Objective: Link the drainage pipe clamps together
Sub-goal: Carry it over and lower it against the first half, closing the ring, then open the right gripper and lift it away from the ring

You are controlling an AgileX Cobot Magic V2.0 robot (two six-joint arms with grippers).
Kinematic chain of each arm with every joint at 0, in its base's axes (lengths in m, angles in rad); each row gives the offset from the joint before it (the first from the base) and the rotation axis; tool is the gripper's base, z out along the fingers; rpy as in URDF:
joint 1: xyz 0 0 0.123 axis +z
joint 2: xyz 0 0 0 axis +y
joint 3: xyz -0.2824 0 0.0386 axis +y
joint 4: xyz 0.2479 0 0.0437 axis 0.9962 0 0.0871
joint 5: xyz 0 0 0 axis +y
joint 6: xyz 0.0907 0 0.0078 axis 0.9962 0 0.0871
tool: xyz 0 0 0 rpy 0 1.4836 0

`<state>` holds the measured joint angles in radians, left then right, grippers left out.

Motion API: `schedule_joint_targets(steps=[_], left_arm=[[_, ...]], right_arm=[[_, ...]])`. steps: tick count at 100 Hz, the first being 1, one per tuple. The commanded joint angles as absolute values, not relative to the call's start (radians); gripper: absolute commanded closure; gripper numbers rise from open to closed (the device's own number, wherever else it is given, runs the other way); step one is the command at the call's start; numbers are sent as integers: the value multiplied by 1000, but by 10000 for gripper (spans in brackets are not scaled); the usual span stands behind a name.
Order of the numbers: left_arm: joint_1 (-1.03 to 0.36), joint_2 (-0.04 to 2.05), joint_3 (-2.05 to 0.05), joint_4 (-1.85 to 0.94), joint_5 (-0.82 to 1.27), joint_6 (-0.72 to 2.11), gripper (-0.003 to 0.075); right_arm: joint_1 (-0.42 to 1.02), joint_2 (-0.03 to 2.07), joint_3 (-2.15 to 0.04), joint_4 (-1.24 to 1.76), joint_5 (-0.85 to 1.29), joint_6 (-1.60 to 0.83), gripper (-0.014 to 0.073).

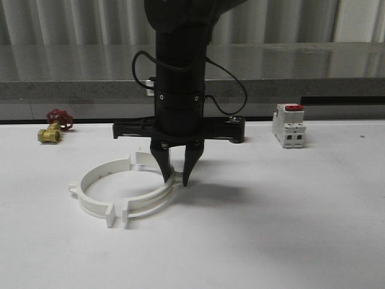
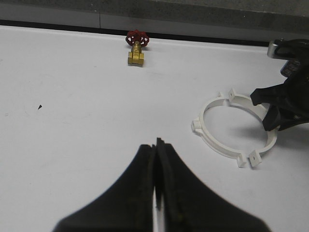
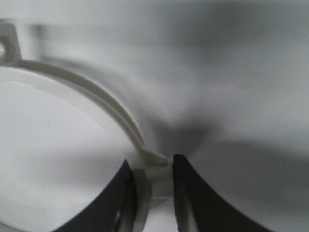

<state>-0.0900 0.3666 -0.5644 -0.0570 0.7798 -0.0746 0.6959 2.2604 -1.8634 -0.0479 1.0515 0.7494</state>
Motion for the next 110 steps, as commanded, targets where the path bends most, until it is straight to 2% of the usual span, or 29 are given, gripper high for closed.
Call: schedule_joint_targets(steps=[1,23,37,54,61,93,102,110], left_arm=[[-89,375,-590,-62,714,-78,741],[-89,375,-590,-62,714,-78,741],[-89,375,-590,-62,714,-78,741],[-89,375,-590,-62,714,-78,741],[-89,375,-590,-62,714,-78,741],[-89,375,-590,-62,714,-78,741],[-89,375,-590,-62,714,-78,741],[-89,375,-590,-62,714,-78,741]], right_arm=[[698,2212,-1898,-42,1037,772,638],[704,2225,-1899,-40,1010,821,613],[705,2228,-1899,-40,979,833,456],[705,2221,-1899,-40,990,832,192],[705,2209,-1899,-42,996,807,150],[705,2076,-1822,-78,1044,647,164],[705,2009,-1755,-87,1024,574,225],[699,1944,-1697,-87,1022,499,338]])
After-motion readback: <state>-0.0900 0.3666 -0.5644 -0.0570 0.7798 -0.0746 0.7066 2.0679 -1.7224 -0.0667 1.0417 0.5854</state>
